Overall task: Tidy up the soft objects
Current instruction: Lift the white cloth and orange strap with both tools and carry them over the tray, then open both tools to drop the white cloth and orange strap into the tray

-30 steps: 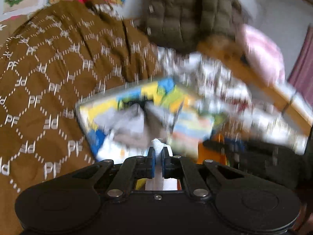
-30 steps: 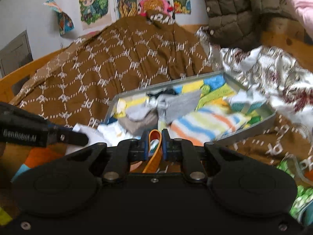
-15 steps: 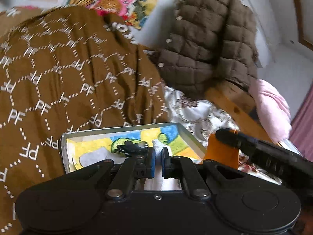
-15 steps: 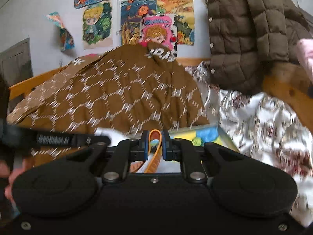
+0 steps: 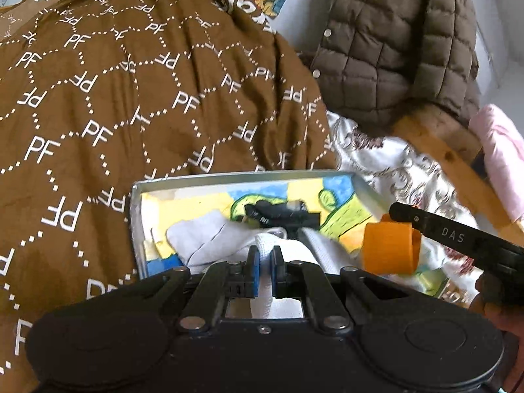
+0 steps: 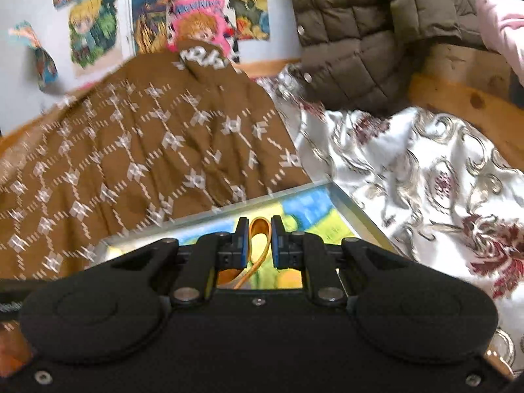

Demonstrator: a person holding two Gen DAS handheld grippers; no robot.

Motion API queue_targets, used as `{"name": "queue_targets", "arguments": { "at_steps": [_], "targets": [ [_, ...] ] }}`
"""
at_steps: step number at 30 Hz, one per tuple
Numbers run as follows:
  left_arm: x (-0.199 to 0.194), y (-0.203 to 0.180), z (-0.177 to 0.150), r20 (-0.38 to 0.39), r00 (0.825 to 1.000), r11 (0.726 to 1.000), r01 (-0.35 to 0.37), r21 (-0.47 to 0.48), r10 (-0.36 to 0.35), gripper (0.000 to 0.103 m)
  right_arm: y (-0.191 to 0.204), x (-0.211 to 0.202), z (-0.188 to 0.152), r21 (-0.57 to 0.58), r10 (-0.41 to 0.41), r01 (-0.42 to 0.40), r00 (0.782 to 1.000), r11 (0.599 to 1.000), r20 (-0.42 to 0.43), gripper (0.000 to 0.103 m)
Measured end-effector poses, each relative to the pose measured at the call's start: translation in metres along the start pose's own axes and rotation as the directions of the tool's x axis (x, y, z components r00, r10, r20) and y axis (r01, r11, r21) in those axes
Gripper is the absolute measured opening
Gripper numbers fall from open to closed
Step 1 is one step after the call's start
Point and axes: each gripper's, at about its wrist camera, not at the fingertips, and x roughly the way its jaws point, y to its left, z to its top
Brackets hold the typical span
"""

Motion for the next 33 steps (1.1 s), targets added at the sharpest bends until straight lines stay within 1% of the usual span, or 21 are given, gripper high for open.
{"name": "queue_targets", "arguments": {
  "at_steps": [7, 9, 11, 12, 13, 15, 16, 17, 18, 19, 21, 22, 23, 24, 25, 26, 27, 28, 30, 32, 33],
  "targets": [
    [0.006, -0.007, -0.012, -0.019, 0.998, 0.997, -0.059, 0.053, 0.06, 0.01, -0.002, 0.02, -0.033, -0.017, -0.049, 0.048, 0.997, 0.999, -0.053, 0.011],
    [0.005, -0.009, -0.013, -0.017, 0.997, 0.995, -0.073, 0.063, 0.074, 0.019, 0.001, 0.024, -0.041, -0.04, -0.059, 0.056, 0.996, 0.998, -0.071, 0.014],
    [0.003, -0.009, -0.013, -0.014, 0.996, 0.995, -0.082, 0.064, 0.083, 0.022, 0.002, 0.026, -0.047, -0.057, -0.074, 0.069, 0.994, 0.996, -0.076, 0.017],
    [0.002, -0.009, -0.013, -0.014, 0.996, 0.994, -0.088, 0.064, 0.089, 0.028, 0.004, 0.025, -0.048, -0.061, -0.077, 0.072, 0.994, 0.996, -0.079, 0.018],
    [0.001, -0.009, -0.013, -0.013, 0.995, 0.994, -0.093, 0.062, 0.094, 0.03, 0.005, 0.024, -0.051, -0.064, -0.08, 0.075, 0.994, 0.995, -0.079, 0.019],
    [-0.003, -0.009, -0.012, -0.005, 0.995, 0.993, -0.104, 0.057, 0.104, 0.041, 0.007, 0.024, -0.051, -0.073, -0.088, 0.082, 0.993, 0.994, -0.077, 0.022],
    [-0.005, -0.009, -0.011, -0.001, 0.994, 0.993, -0.108, 0.056, 0.108, 0.045, 0.007, 0.023, -0.049, -0.077, -0.09, 0.084, 0.993, 0.993, -0.074, 0.028],
    [-0.007, -0.009, -0.011, 0.004, 0.994, 0.992, -0.113, 0.057, 0.113, 0.051, 0.008, 0.021, -0.048, -0.083, -0.092, 0.086, 0.993, 0.993, -0.071, 0.035],
    [-0.01, -0.01, -0.011, 0.011, 0.993, 0.991, -0.118, 0.059, 0.118, 0.056, 0.009, 0.019, -0.048, -0.09, -0.095, 0.089, 0.993, 0.992, -0.067, 0.038],
    [-0.013, -0.011, -0.01, 0.019, 0.992, 0.99, -0.124, 0.063, 0.123, 0.058, 0.007, 0.016, -0.042, -0.094, -0.094, 0.088, 0.993, 0.992, -0.064, 0.04],
    [-0.019, -0.013, -0.009, 0.032, 0.991, 0.988, -0.134, 0.072, 0.132, 0.069, 0.006, 0.011, -0.037, -0.096, -0.097, 0.091, 0.993, 0.991, -0.061, 0.042],
    [-0.022, -0.015, -0.008, 0.039, 0.99, 0.987, -0.138, 0.077, 0.136, 0.072, 0.006, 0.008, -0.034, -0.094, -0.097, 0.091, 0.994, 0.991, -0.057, 0.046],
    [-0.025, -0.016, -0.007, 0.049, 0.989, 0.986, -0.144, 0.083, 0.14, 0.077, 0.005, 0.005, -0.032, -0.092, -0.093, 0.088, 0.994, 0.992, -0.052, 0.052],
    [-0.029, -0.018, -0.007, 0.058, 0.988, 0.985, -0.149, 0.088, 0.145, 0.081, 0.005, 0.001, -0.03, -0.091, -0.092, 0.087, 0.995, 0.992, -0.048, 0.055],
    [-0.033, -0.02, -0.006, 0.067, 0.987, 0.984, -0.155, 0.091, 0.149, 0.082, 0.005, -0.003, -0.028, -0.089, -0.091, 0.087, 0.995, 0.992, -0.043, 0.066],
    [-0.036, -0.022, -0.005, 0.072, 0.985, 0.983, -0.16, 0.092, 0.154, 0.084, 0.005, -0.008, -0.026, -0.086, -0.094, 0.091, 0.995, 0.992, -0.033, 0.08],
    [-0.039, -0.024, -0.003, 0.076, 0.985, 0.982, -0.165, 0.092, 0.158, 0.086, 0.005, -0.013, -0.024, -0.084, -0.098, 0.096, 0.995, 0.992, -0.02, 0.086],
    [-0.043, -0.026, -0.002, 0.081, 0.984, 0.982, -0.168, 0.092, 0.161, 0.087, 0.006, -0.021, -0.02, -0.085, -0.096, 0.095, 0.995, 0.992, -0.008, 0.089],
    [-0.05, -0.029, 0.0, 0.095, 0.982, 0.981, -0.172, 0.09, 0.163, 0.092, 0.006, -0.032, -0.015, -0.092, -0.093, 0.093, 0.996, 0.991, 0.008, 0.092],
    [-0.058, -0.032, 0.002, 0.11, 0.979, 0.979, -0.181, 0.091, 0.171, 0.094, 0.007, -0.044, -0.009, -0.101, -0.094, 0.097, 0.995, 0.99, 0.026, 0.098],
    [-0.061, -0.034, 0.002, 0.114, 0.978, 0.978, -0.185, 0.093, 0.174, 0.094, 0.007, -0.049, -0.006, -0.105, -0.094, 0.098, 0.995, 0.99, 0.035, 0.099]
  ]
}}
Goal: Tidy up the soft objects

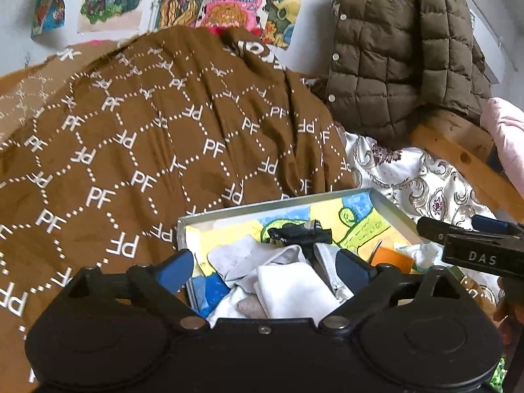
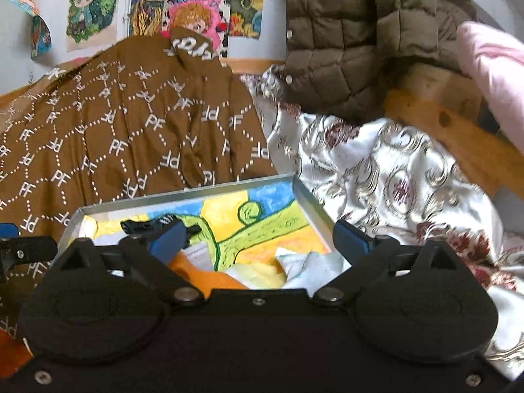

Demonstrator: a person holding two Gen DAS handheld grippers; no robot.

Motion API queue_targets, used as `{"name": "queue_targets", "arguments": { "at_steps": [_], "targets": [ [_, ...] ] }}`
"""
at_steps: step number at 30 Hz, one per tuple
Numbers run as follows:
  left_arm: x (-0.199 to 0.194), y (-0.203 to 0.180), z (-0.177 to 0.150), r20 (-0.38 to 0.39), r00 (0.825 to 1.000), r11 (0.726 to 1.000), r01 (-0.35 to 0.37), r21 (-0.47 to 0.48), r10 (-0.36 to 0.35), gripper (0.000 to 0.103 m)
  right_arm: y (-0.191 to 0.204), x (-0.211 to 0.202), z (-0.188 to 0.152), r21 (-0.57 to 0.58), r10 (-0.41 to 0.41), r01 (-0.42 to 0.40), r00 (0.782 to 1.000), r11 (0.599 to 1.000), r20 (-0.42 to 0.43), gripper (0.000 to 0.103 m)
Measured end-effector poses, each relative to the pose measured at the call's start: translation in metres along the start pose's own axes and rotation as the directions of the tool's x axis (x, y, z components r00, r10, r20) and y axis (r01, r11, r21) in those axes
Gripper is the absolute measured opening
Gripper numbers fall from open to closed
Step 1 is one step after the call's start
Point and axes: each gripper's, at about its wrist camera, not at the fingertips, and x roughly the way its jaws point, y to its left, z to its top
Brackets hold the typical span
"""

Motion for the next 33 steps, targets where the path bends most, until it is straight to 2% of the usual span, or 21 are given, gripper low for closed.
{"name": "queue_targets", "arguments": {
  "at_steps": [9, 16, 25, 33],
  "targets": [
    [-0.051, -0.009, 0.004, 0.083, 0.996, 0.998, -0.037, 0.049, 0.033, 0.102, -0.008, -0.055, 0.02, -0.005, 0.014, -0.013, 0.998, 1.0, 0.067, 0.102],
    [-0.099, -0.008, -0.006, 0.15, 0.988, 0.998, -0.052, 0.04, 0.046, 0.102, -0.01, -0.113, 0.019, 0.008, 0.047, -0.048, 0.992, 0.999, 0.115, 0.102],
    [-0.152, -0.01, -0.036, 0.155, 0.987, 0.998, -0.054, 0.019, 0.051, 0.102, -0.008, -0.211, -0.011, 0.022, 0.112, -0.117, 0.978, 0.993, 0.174, 0.102],
    [-0.197, -0.019, -0.065, 0.131, 0.991, 0.999, -0.03, 0.014, 0.028, 0.102, -0.009, -0.287, -0.051, 0.086, 0.13, -0.147, 0.976, 0.985, 0.177, 0.102]
  ]
}}
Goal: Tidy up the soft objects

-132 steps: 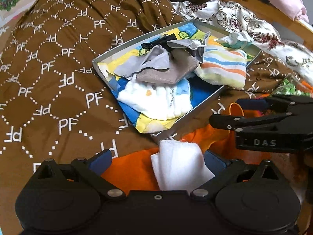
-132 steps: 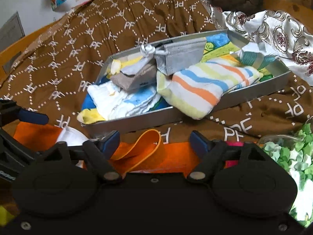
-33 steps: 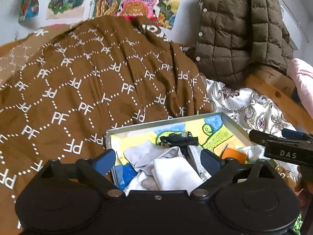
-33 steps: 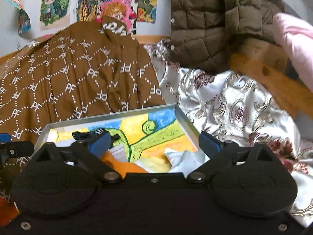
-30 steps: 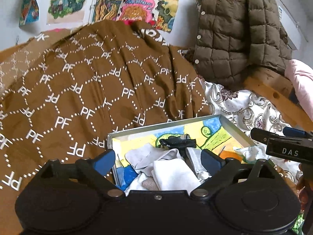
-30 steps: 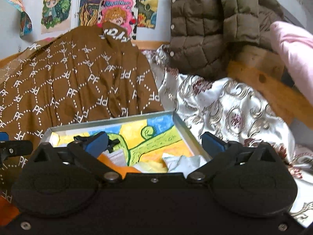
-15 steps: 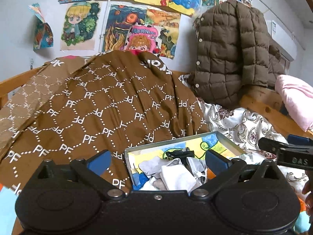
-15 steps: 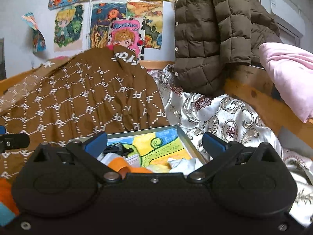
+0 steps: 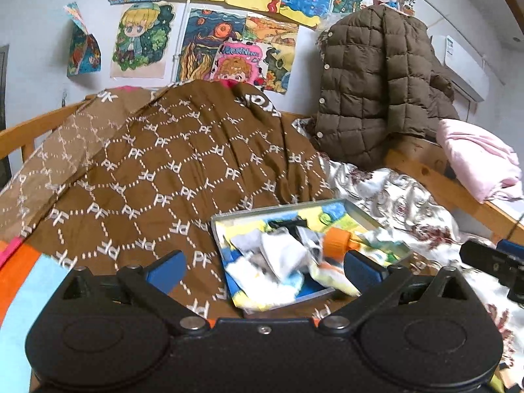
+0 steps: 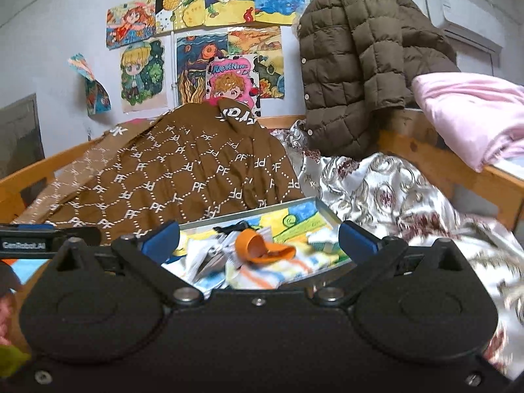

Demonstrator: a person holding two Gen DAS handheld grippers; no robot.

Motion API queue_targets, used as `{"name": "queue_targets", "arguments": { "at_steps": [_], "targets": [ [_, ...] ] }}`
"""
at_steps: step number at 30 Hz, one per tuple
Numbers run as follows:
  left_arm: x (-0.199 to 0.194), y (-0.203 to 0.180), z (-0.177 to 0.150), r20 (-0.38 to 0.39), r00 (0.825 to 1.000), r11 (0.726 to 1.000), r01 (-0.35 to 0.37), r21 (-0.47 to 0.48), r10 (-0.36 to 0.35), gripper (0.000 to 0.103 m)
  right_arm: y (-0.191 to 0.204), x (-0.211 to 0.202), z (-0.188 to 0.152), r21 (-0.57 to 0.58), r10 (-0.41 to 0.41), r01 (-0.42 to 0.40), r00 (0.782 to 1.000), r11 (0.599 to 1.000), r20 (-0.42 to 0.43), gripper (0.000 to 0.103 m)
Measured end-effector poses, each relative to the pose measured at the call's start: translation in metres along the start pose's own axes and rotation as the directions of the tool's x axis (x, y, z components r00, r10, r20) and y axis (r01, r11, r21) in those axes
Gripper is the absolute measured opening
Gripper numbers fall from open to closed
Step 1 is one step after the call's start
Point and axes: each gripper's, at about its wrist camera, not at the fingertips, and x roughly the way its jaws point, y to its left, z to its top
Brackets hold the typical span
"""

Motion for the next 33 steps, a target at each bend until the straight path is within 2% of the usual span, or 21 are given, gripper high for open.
{"name": "queue_targets", "arguments": {
  "at_steps": [4, 9, 12, 17, 21, 25, 30, 33],
  "targets": [
    [-0.025, -0.003, -0.015, -0.006, 1.0, 1.0, 0.012, -0.018, -0.012, 0.102, 0.003, -0.038, -0.014, -0.001, -0.008, 0.008, 1.0, 1.0, -0.015, 0.102],
    [-0.056, -0.011, -0.046, -0.027, 1.0, 1.0, 0.016, 0.011, -0.016, 0.102, 0.009, -0.083, -0.039, 0.008, -0.026, 0.026, 0.998, 1.0, -0.064, 0.102],
    [-0.073, -0.014, -0.066, -0.04, 0.999, 1.0, 0.007, 0.009, -0.006, 0.102, 0.013, -0.108, -0.059, 0.03, -0.031, 0.035, 0.993, 0.999, -0.112, 0.102],
    [-0.1, -0.011, -0.089, -0.035, 0.999, 0.998, -0.032, -0.049, 0.031, 0.102, 0.021, -0.143, -0.087, 0.056, -0.059, 0.071, 0.98, 0.996, -0.189, 0.102],
    [-0.12, -0.012, -0.102, -0.005, 0.998, 0.998, -0.061, -0.009, 0.061, 0.102, 0.027, -0.171, -0.104, 0.077, -0.083, 0.101, 0.974, 0.992, -0.213, 0.102],
    [-0.132, -0.01, -0.115, 0.001, 0.994, 0.994, -0.105, 0.025, 0.105, 0.102, 0.031, -0.181, -0.112, 0.076, -0.105, 0.122, 0.974, 0.99, -0.202, 0.102],
    [-0.142, -0.002, -0.133, -0.035, 0.988, 0.987, -0.149, -0.053, 0.147, 0.102, 0.035, -0.19, -0.12, 0.057, -0.146, 0.156, 0.977, 0.986, -0.156, 0.102],
    [-0.144, 0.002, -0.14, -0.031, 0.986, 0.985, -0.167, -0.051, 0.166, 0.102, 0.036, -0.197, -0.128, 0.049, -0.145, 0.154, 0.978, 0.987, -0.153, 0.102]
  ]
}}
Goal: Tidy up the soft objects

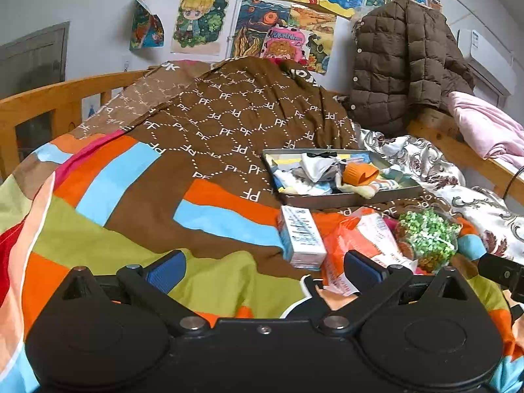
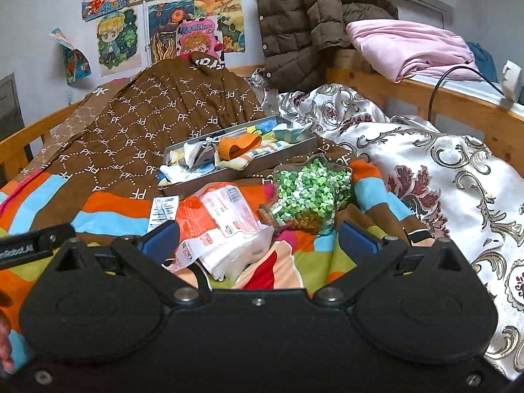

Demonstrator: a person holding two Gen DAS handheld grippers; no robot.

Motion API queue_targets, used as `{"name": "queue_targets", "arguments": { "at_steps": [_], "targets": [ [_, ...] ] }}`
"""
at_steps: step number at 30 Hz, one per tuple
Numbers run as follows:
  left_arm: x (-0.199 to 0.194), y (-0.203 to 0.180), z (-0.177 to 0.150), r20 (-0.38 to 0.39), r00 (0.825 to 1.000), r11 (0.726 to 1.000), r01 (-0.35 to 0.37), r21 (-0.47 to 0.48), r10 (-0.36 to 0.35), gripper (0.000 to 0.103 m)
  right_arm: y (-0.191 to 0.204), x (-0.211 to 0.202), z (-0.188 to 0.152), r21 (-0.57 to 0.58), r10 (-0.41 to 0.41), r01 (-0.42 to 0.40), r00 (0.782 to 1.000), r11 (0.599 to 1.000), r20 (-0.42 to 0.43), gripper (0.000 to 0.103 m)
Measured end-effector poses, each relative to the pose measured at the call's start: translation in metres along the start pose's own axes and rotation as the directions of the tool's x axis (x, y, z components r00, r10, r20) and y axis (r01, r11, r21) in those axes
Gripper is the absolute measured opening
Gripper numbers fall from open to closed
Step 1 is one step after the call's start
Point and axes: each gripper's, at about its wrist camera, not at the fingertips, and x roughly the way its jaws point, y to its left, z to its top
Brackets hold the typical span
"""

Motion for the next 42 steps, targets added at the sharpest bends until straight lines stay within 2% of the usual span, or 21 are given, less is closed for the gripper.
{"name": "queue_targets", "arguments": {
  "at_steps": [7, 13, 31, 42],
  "targets": [
    [-0.006, 0.005, -0.002, 0.023, 0.998, 0.998, -0.057, 0.039, 0.056, 0.102, 0.009, 0.003, -0.004, -0.032, 0.016, -0.016, 1.0, 0.999, 0.006, 0.102],
    [-0.01, 0.012, 0.001, 0.028, 0.996, 0.996, -0.083, -0.014, 0.083, 0.102, 0.012, 0.003, 0.001, -0.04, 0.026, -0.026, 1.0, 0.999, 0.006, 0.102],
    [-0.013, -0.001, -0.002, 0.032, 0.999, 0.998, -0.044, 0.04, 0.042, 0.102, 0.01, 0.01, 0.002, -0.029, 0.028, -0.028, 1.0, 0.999, -0.001, 0.102],
    [-0.01, 0.003, -0.001, 0.02, 0.999, 0.999, -0.046, 0.018, 0.046, 0.102, 0.012, 0.012, 0.001, -0.036, 0.033, -0.033, 0.999, 0.999, 0.002, 0.102]
  ]
}}
